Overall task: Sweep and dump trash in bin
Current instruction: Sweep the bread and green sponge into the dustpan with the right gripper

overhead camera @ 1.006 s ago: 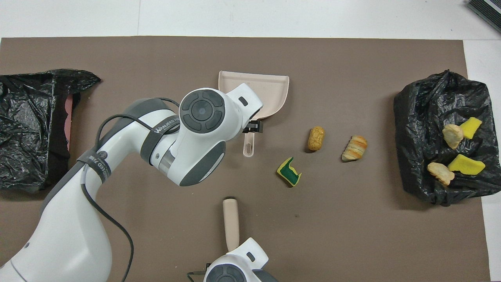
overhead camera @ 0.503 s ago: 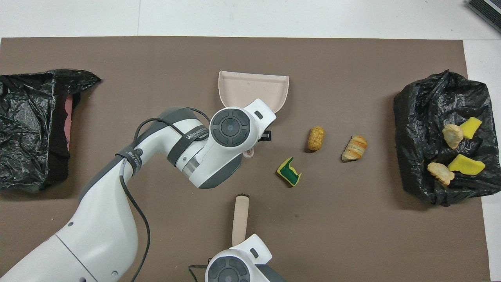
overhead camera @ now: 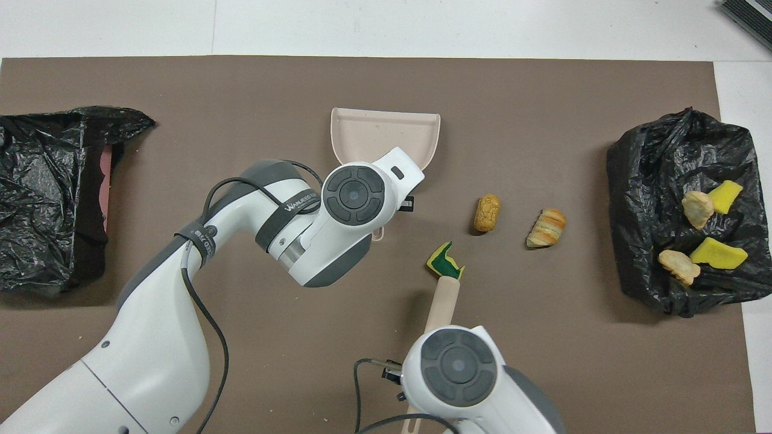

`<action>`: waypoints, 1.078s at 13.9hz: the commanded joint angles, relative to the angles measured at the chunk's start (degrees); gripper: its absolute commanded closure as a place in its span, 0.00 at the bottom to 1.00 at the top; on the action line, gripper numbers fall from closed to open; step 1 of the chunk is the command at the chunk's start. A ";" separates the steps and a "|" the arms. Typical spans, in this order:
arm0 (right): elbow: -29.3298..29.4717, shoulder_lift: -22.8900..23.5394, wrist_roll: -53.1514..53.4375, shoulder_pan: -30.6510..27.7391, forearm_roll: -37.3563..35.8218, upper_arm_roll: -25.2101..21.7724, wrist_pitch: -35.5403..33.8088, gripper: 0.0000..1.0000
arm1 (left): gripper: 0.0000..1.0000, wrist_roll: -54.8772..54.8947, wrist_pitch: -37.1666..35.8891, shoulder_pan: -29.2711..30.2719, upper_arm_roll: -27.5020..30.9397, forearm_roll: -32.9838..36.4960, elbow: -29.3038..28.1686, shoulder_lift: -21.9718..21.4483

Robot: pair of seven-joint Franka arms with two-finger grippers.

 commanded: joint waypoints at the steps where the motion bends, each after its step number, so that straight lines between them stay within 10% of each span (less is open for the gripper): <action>1: -1.27 -3.56 -6.96 -7.91 -2.80 0.44 -3.14 1.00 | 1.00 3.91 -3.41 0.32 -0.14 1.20 -0.61 -2.71; 6: -1.53 -3.39 -21.55 -19.09 -8.25 0.44 -3.67 1.00 | 1.00 32.63 -17.21 5.58 -0.67 0.41 -2.10 -9.75; 15: -8.83 -1.55 -50.65 -39.05 -15.29 0.52 8.89 1.00 | 1.00 72.98 -16.88 11.30 -0.67 -4.86 -7.46 -12.21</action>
